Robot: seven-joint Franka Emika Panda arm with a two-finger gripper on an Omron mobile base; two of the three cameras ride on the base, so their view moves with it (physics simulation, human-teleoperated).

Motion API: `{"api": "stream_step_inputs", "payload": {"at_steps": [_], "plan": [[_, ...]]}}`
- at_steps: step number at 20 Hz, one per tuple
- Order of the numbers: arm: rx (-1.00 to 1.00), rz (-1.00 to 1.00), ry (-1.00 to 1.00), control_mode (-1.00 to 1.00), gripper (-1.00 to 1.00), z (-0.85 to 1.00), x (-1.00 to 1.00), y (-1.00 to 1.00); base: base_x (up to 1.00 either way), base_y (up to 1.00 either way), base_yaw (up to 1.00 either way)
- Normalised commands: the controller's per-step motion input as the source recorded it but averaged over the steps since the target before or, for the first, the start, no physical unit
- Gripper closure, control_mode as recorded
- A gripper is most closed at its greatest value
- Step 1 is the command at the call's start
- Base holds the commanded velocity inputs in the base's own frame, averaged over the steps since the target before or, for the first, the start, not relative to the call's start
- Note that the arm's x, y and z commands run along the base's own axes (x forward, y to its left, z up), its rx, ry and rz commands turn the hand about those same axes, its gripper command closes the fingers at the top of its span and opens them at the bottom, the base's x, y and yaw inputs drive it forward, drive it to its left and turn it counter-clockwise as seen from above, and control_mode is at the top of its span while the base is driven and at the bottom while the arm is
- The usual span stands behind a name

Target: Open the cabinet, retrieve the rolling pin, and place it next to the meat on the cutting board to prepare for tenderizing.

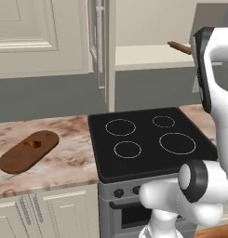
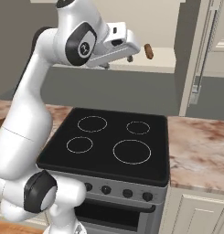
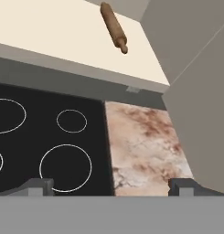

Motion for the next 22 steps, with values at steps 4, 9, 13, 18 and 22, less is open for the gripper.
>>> {"api": "stream_step_inputs", "payload": {"at_steps": [4,9,13,18,22], "plan": [[0.09,0.11,-0.02,-1.0,-1.0,0.0,0.41,0.0,0.0,0.0,0.0],[0.07,0.07,0.0,-1.0,-1.0,0.0,0.45,0.0,0.0,0.0,0.0],[0.07,0.06,0.0,-1.0,-1.0,0.0,0.51,0.0,0.0,0.0,0.0],[0.04,0.02,0.0,-1.0,-1.0,0.0,0.43,-0.07,0.0,0.0,0.0],[0.0,0.0,0.0,-1.0,-1.0,0.0,0.37,-0.14,0.0,0.0,0.0]]}}
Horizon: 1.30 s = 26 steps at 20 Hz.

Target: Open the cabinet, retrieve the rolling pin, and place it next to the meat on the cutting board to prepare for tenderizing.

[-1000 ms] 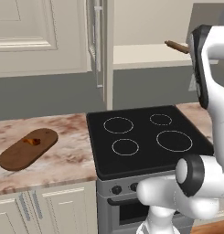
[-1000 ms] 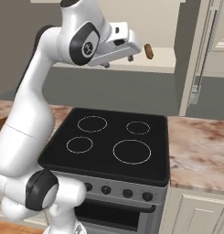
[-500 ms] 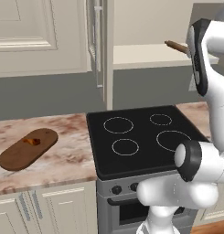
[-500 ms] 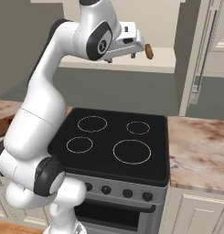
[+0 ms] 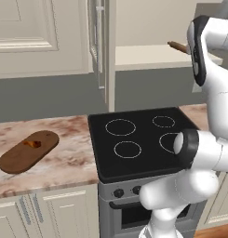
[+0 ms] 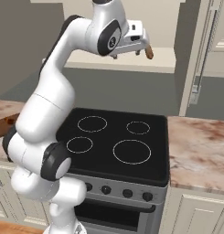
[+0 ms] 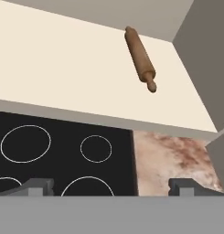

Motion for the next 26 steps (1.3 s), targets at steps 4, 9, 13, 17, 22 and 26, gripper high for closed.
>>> {"api": "stream_step_inputs", "payload": {"at_steps": [4,9,13,17,22,26], "plan": [[0.0,0.0,0.0,-1.0,-1.0,0.0,0.38,-0.18,0.0,0.0,0.0],[0.0,0.0,0.0,-1.0,-1.0,0.0,0.41,-0.17,0.0,0.0,0.0],[0.0,0.0,0.0,-1.0,-1.0,0.0,0.4,-0.16,0.0,0.0,0.0],[0.05,0.0,0.0,-1.0,-1.0,0.0,0.44,-0.13,0.0,0.0,0.0],[0.09,0.0,0.01,-1.0,-1.0,-0.01,0.41,-0.06,0.0,0.0,0.0],[0.09,0.0,0.01,-1.0,-1.0,-0.03,0.31,-0.1,0.0,0.0,0.0]]}}
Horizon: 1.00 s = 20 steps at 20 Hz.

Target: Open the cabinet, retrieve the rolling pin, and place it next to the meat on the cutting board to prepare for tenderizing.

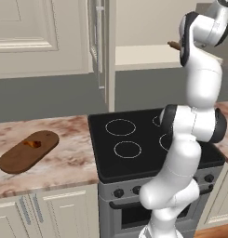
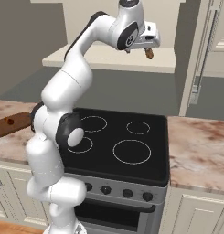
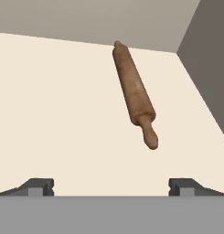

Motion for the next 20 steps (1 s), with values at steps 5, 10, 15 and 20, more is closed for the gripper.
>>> {"api": "stream_step_inputs", "payload": {"at_steps": [5,10,15,20], "plan": [[0.04,0.0,0.0,-1.0,-1.0,-0.1,0.2,-0.13,0.0,0.0,0.0],[0.0,0.0,0.0,-1.0,-1.0,-0.17,0.18,-0.11,0.0,0.0,0.0],[0.0,0.0,0.0,-1.0,-1.0,-0.19,0.2,-0.04,0.0,0.0,0.0],[0.0,0.01,0.0,-1.0,-1.0,-0.14,0.2,0.0,0.0,0.0,0.0]]}}
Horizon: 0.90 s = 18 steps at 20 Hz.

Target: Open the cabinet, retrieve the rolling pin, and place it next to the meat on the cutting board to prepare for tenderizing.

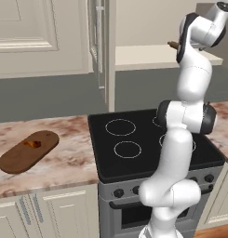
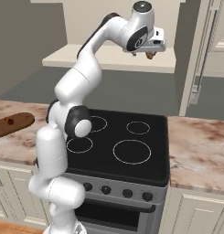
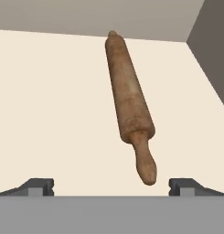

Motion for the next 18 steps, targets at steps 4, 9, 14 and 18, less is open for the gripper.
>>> {"api": "stream_step_inputs", "payload": {"at_steps": [4,9,14,18], "plan": [[0.0,0.02,0.0,-1.0,-1.0,-0.11,0.16,0.0,0.0,0.0,0.0],[0.0,0.03,-0.01,-1.0,-1.0,-0.13,0.14,0.0,0.0,0.0,0.0],[0.0,0.04,-0.03,-1.0,-1.0,-0.1,0.15,0.0,0.0,0.0,0.0],[0.0,0.03,-0.03,-1.0,-1.0,-0.03,0.2,0.0,0.0,0.0,0.0]]}}
